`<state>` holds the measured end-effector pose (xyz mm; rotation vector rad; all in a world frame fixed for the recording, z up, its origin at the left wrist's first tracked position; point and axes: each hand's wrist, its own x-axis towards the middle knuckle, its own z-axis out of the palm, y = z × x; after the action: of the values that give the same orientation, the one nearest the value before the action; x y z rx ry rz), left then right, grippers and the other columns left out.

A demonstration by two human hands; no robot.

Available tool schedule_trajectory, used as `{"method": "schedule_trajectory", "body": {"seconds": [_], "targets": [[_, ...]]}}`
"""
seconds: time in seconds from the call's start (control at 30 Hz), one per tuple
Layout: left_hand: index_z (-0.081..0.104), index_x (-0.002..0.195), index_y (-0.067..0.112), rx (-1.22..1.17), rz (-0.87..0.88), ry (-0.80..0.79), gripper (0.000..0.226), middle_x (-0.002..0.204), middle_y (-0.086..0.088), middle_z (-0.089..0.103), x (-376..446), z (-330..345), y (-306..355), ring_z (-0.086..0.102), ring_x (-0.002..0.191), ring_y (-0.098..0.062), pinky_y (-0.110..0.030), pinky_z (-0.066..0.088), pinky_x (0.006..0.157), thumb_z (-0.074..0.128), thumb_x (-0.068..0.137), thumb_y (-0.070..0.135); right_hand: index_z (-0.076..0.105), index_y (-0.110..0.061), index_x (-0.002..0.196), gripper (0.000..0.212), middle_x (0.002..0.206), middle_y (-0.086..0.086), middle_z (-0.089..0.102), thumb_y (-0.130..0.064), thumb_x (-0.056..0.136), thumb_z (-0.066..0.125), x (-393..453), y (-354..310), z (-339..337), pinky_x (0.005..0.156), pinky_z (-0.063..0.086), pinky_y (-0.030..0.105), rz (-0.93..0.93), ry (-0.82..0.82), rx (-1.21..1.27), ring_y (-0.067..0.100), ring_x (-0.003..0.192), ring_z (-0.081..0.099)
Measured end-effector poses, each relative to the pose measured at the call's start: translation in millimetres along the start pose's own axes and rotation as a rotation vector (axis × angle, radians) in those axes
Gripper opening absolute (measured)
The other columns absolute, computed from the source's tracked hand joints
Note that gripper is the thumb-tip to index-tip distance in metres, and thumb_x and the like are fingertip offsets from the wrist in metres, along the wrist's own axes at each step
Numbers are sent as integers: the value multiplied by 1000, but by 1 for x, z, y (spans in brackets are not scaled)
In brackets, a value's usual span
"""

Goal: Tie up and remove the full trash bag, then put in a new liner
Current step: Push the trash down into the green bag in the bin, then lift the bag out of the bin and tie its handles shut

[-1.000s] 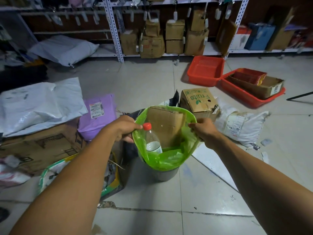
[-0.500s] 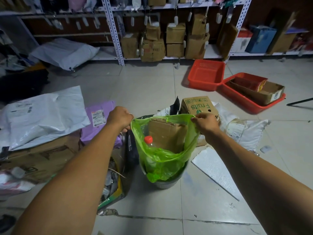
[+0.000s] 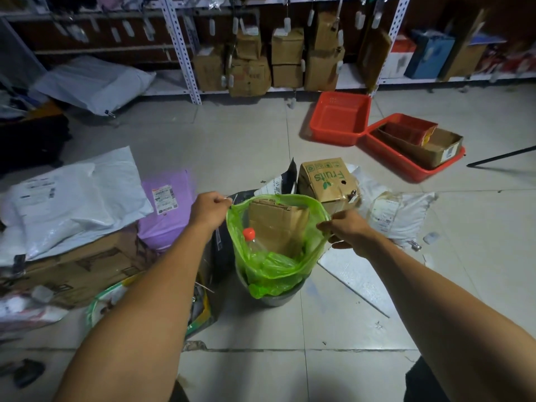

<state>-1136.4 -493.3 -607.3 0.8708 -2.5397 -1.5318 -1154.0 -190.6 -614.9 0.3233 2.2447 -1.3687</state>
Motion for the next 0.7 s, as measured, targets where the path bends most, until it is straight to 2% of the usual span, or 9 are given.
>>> {"method": "schedule_trajectory", "body": {"seconds": [0.17, 0.23, 0.3, 0.37, 0.43, 0.53, 0.6, 0.67, 0.7], "targets": [[61, 74, 19, -246, -54, -58, 17, 76, -2, 61, -9, 7, 25, 57, 80, -20, -30, 50, 72, 62, 90, 21, 67, -6, 83, 3, 82, 10, 66, -7, 85, 68, -4, -25, -6, 58, 54, 27, -54, -10, 140, 20, 73, 64], [60, 77, 19, -323, -69, -89, 16, 89, -5, 66, -9, 7, 38, 58, 88, -21, -31, 48, 77, 60, 93, 22, 68, -8, 80, 7, 85, 10, 65, -3, 85, 66, -3, -38, -8, 59, 57, 27, -89, 35, 127, 22, 76, 64], [58, 80, 20, -356, -65, -138, 16, 99, -3, 70, -9, 6, 49, 58, 96, -22, -37, 46, 89, 56, 95, 24, 67, -11, 77, 15, 86, 11, 64, 2, 85, 64, -2, -49, -9, 56, 58, 25, -129, 82, 93, 22, 73, 64], [56, 82, 21, -383, -55, -192, 16, 98, 1, 72, -8, 5, 57, 59, 99, -23, -43, 43, 96, 53, 97, 25, 66, -14, 72, 21, 80, 9, 64, 4, 84, 63, -1, -60, -11, 52, 57, 24, -194, 147, 31, 18, 63, 64], [56, 84, 22, -399, -41, -235, 15, 92, 3, 73, -9, 4, 63, 62, 97, -23, -45, 43, 96, 52, 98, 25, 66, -17, 66, 26, 69, 5, 65, 3, 83, 63, -2, -69, -13, 48, 57, 26, -271, 221, -10, 13, 51, 61], [64, 89, 24, -377, 30, -241, 13, 90, 5, 72, -11, 1, 69, 67, 93, -22, -45, 45, 94, 54, 96, 20, 67, -16, 66, 23, 62, 4, 63, -5, 85, 64, -3, -80, -15, 55, 59, 41, -374, 287, -37, 20, 52, 62], [67, 100, 27, -342, 97, -230, 21, 102, 4, 71, -12, -2, 74, 67, 94, -19, -41, 48, 87, 54, 95, 12, 66, -21, 64, 24, 60, -5, 62, -9, 84, 64, -1, -88, -16, 60, 59, 42, -427, 323, -86, 21, 57, 63], [63, 122, 25, -313, 151, -232, 38, 116, 1, 68, -14, -4, 78, 65, 102, -18, -34, 47, 80, 53, 93, 3, 64, -30, 58, 29, 58, -16, 60, -12, 81, 64, -1, -98, -16, 61, 55, 33, -463, 355, -180, 13, 57, 61], [58, 131, 24, -293, 173, -235, 45, 119, 0, 66, -14, -5, 79, 63, 105, -17, -32, 46, 81, 53, 92, 1, 64, -34, 55, 31, 56, -18, 61, -15, 79, 64, 0, -101, -16, 59, 54, 30, -476, 366, -235, 11, 57, 61]]}}
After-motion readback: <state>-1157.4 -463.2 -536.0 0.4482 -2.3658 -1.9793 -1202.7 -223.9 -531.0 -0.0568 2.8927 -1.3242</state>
